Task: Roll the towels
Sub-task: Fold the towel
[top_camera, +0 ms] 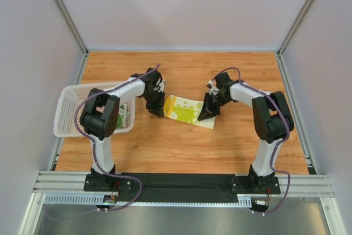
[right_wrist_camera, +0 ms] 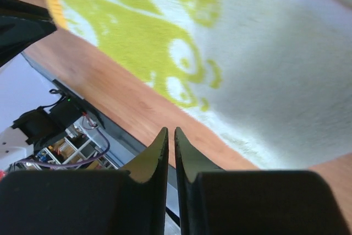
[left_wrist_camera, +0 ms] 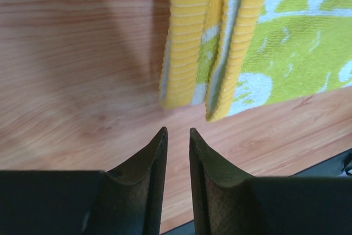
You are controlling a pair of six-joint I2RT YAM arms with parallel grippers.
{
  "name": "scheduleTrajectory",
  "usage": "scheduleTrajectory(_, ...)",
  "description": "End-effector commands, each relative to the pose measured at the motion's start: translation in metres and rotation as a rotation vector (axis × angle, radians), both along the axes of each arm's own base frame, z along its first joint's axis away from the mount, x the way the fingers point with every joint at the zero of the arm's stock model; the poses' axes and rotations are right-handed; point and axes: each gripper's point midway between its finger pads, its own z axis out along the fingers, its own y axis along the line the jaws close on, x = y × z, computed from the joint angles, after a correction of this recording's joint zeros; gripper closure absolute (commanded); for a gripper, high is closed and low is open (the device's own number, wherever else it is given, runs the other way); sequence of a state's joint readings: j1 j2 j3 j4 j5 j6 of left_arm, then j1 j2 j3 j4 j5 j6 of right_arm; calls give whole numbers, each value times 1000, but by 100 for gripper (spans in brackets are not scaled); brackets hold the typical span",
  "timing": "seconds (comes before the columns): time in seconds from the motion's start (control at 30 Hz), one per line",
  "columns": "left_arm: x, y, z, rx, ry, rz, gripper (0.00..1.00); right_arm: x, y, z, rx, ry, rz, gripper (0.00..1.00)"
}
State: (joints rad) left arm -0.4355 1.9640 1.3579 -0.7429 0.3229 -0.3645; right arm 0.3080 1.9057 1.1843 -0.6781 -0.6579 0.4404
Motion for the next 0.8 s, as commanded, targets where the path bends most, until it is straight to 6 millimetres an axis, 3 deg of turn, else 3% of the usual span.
scheduleTrajectory(0.0, 23, 1, 57, 7, -158, -10, 70, 31, 23, 69, 124, -160, 22, 90)
scheduleTrajectory(0.1, 29, -9, 82, -17, -212, -21, 69, 48, 31, 85, 156, -186, 16, 90)
scheduleTrajectory(0.2, 31, -21, 95, -30, -237, -46, 68, 64, 31, 82, 144, -169, -14, 94)
scheduleTrajectory(0.3, 32, -36, 96, -34, -233, -73, 68, 77, 21, 70, 112, -131, -76, 98)
scheduleTrajectory(0.5, 38, -49, 66, -4, -168, -78, 68, 90, -10, 31, 17, -65, -146, 100)
scheduleTrajectory(0.63, 40, -45, 43, 43, -136, -77, 69, 91, -40, 3, -48, -16, -219, 100)
scheduleTrajectory(0.77, 39, -39, 25, 82, -111, -81, 69, 90, -56, -15, -89, 23, -254, 100)
